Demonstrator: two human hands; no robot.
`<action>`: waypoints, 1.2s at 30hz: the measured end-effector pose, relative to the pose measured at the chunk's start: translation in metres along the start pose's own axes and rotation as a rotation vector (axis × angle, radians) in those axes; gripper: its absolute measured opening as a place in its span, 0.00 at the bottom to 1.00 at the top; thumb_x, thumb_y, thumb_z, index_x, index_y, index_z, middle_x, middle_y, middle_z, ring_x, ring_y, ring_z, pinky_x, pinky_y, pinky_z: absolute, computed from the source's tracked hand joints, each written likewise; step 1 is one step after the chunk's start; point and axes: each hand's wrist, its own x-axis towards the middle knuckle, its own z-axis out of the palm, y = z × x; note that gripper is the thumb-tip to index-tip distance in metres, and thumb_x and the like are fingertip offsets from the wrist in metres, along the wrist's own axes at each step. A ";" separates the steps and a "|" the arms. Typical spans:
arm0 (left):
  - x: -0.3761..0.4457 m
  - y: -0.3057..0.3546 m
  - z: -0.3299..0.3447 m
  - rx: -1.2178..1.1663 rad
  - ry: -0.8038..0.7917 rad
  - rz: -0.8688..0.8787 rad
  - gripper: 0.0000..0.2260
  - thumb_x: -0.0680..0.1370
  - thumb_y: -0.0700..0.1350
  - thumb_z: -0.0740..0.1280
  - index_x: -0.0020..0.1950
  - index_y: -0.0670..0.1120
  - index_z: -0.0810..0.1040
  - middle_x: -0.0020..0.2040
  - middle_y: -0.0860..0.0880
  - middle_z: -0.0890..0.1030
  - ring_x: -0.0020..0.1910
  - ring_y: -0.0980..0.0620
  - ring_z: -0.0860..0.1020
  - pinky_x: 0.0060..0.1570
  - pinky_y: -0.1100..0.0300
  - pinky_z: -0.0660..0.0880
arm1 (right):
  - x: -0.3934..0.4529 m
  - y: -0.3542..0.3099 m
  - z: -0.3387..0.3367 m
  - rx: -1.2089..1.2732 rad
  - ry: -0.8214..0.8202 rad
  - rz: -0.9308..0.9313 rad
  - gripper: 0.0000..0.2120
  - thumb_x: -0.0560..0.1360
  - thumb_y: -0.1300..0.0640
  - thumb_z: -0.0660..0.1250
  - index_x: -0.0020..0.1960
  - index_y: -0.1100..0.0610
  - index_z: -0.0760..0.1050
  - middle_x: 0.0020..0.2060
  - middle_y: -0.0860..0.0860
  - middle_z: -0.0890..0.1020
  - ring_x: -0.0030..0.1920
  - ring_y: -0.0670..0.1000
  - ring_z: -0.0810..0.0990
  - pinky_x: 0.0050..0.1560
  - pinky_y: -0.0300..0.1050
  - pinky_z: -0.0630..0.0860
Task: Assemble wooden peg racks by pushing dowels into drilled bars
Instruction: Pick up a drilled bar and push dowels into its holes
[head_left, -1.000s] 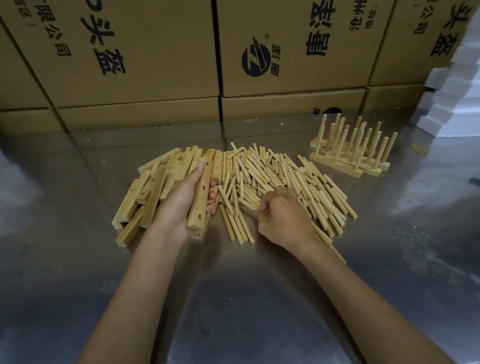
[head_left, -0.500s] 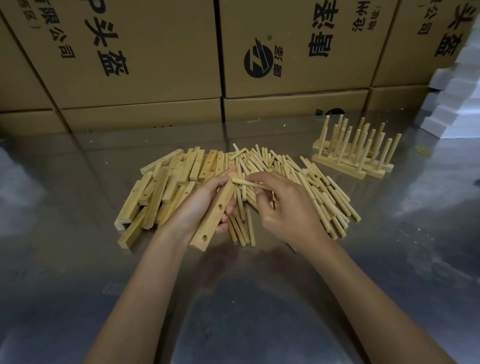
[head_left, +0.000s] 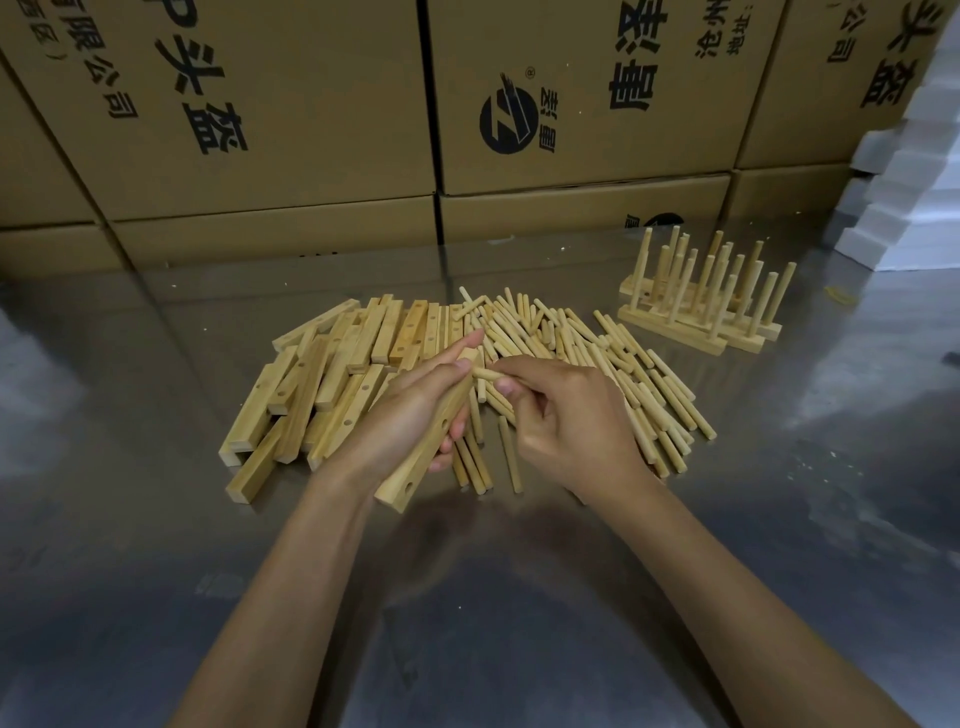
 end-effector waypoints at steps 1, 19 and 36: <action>-0.001 0.000 0.001 0.016 0.006 0.011 0.15 0.83 0.55 0.60 0.67 0.73 0.73 0.30 0.47 0.72 0.26 0.53 0.70 0.23 0.60 0.68 | 0.000 0.000 0.001 0.051 0.006 0.042 0.09 0.78 0.58 0.67 0.53 0.50 0.83 0.32 0.44 0.81 0.29 0.45 0.75 0.31 0.41 0.71; -0.004 -0.005 0.018 0.551 0.184 0.022 0.21 0.83 0.66 0.49 0.68 0.62 0.72 0.28 0.55 0.77 0.30 0.62 0.76 0.40 0.56 0.72 | -0.001 0.002 -0.001 0.046 -0.003 0.220 0.08 0.79 0.55 0.65 0.52 0.48 0.83 0.34 0.44 0.83 0.35 0.45 0.80 0.38 0.43 0.75; -0.006 0.006 0.001 0.421 0.121 0.007 0.16 0.82 0.64 0.55 0.54 0.62 0.81 0.29 0.55 0.75 0.28 0.59 0.75 0.38 0.57 0.72 | 0.013 0.006 -0.020 0.831 -0.118 0.700 0.11 0.82 0.51 0.64 0.52 0.52 0.84 0.27 0.44 0.75 0.26 0.43 0.69 0.26 0.36 0.66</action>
